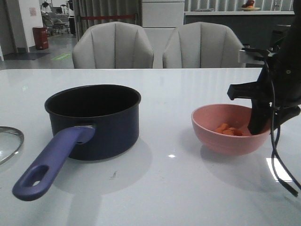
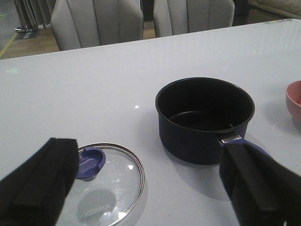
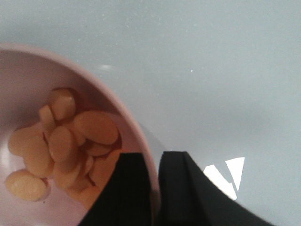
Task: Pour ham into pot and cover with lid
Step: 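Reach the right gripper to the pink bowl rim and grasp it, then lift the pink bowl over the pot and tip it to pour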
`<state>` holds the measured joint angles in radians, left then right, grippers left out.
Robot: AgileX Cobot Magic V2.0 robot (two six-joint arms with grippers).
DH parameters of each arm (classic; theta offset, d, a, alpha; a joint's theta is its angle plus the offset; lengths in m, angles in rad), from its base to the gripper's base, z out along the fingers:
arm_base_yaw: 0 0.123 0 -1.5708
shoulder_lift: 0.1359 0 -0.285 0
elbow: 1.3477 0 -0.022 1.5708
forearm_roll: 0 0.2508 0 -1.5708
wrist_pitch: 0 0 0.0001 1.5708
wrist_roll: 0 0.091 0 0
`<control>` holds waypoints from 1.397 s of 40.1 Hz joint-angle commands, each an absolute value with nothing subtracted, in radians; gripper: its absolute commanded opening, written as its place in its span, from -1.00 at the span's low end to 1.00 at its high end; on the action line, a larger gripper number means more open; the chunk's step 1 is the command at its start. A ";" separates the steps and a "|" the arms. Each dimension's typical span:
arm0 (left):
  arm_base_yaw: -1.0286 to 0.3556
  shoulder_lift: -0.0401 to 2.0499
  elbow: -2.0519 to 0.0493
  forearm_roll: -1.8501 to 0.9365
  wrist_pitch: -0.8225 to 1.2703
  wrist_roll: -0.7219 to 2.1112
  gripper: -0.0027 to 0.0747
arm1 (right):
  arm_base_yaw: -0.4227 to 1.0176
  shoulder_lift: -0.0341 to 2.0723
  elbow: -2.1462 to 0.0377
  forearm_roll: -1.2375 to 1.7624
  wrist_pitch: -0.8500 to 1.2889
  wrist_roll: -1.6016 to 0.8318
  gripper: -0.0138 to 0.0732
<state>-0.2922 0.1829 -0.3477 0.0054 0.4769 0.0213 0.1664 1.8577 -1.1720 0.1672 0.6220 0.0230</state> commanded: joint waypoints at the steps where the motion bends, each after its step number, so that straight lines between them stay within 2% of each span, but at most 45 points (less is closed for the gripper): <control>1: -0.297 0.193 -0.375 0.000 0.392 0.017 0.71 | 0.166 1.819 -1.233 0.155 0.666 0.016 -0.35; 8: -0.297 0.193 -0.375 0.000 0.392 0.017 0.71 | 0.208 1.785 -1.400 0.147 0.835 0.015 -0.35; 14: -0.297 0.193 -0.375 0.000 0.392 0.017 0.71 | 0.322 1.741 -1.549 0.119 0.886 0.015 -0.35; 19: -0.297 0.193 -0.375 0.000 0.392 0.017 0.71 | 0.423 1.740 -1.654 0.113 0.891 0.015 -0.35; 24: -0.297 0.193 -0.375 0.000 0.392 0.017 0.71 | 0.500 1.752 -1.693 0.113 0.806 0.017 -0.35; 31: -0.297 0.193 -0.375 0.000 0.392 0.017 0.71 | 0.565 1.797 -1.693 0.092 0.560 0.011 -0.35; 37: -0.297 0.193 -0.375 0.000 0.392 0.017 0.71 | 0.607 1.833 -1.676 -0.038 0.333 0.011 -0.35; 47: -0.297 0.193 -0.375 0.000 0.392 0.017 0.71 | 0.618 1.841 -1.467 -0.216 -0.210 0.008 -0.35; 52: -0.297 0.193 -0.375 0.000 0.392 0.017 0.71 | 0.618 1.851 -1.363 -0.242 -0.490 -0.091 -0.35; 56: -0.297 0.193 -0.375 0.000 0.392 0.017 0.71 | 0.618 1.868 -1.327 -0.232 -0.614 -0.213 -0.35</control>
<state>-0.2922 0.1829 -0.3477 0.0054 0.4769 0.0213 0.6181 1.9138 -1.3219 -0.2294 -0.3892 -0.1172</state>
